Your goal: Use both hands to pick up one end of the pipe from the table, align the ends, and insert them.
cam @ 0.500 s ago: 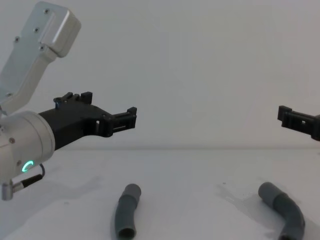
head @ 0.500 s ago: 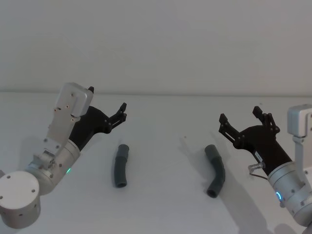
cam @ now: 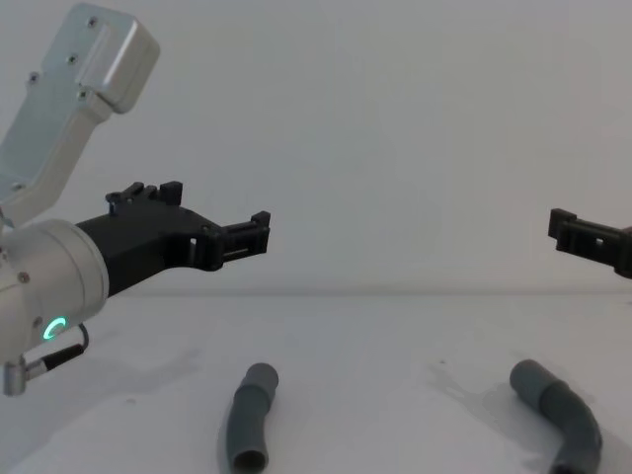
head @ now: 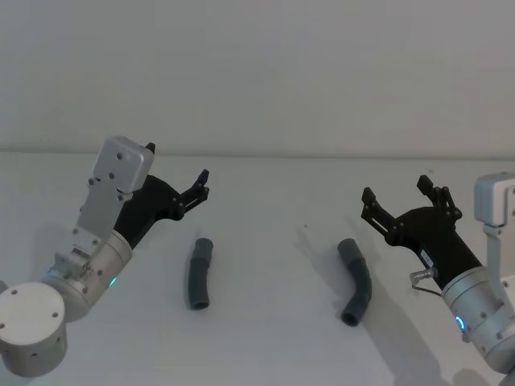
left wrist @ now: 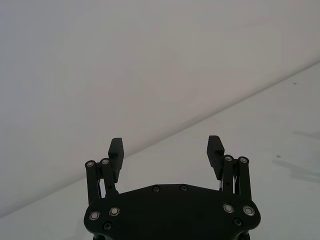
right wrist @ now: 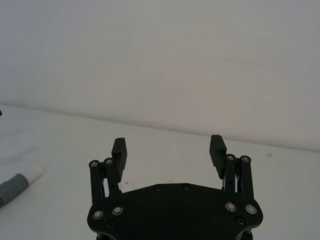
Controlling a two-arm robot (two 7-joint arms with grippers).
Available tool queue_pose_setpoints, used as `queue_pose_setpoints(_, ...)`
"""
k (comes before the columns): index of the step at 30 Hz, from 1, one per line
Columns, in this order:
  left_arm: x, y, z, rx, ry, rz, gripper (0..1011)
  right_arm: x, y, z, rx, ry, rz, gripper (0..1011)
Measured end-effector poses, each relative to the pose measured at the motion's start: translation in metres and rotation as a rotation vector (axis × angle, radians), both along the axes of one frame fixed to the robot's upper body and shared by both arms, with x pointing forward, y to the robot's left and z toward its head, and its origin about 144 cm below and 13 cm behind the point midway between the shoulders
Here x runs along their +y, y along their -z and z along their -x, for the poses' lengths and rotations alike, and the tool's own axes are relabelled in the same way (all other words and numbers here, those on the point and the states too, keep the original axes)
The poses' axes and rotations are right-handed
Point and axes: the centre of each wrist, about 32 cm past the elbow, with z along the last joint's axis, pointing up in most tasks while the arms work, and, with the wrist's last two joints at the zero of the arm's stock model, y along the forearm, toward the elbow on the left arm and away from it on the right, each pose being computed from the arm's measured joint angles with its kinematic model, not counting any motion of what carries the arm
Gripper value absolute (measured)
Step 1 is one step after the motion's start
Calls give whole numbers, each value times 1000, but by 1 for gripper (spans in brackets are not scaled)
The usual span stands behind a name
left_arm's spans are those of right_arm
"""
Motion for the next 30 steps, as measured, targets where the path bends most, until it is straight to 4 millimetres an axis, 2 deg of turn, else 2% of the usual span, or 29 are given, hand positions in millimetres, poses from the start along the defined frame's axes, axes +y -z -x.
queue_pose_setpoints(30,0,0,0,0,0,0,1001,0,0,0,0,0,0,1002)
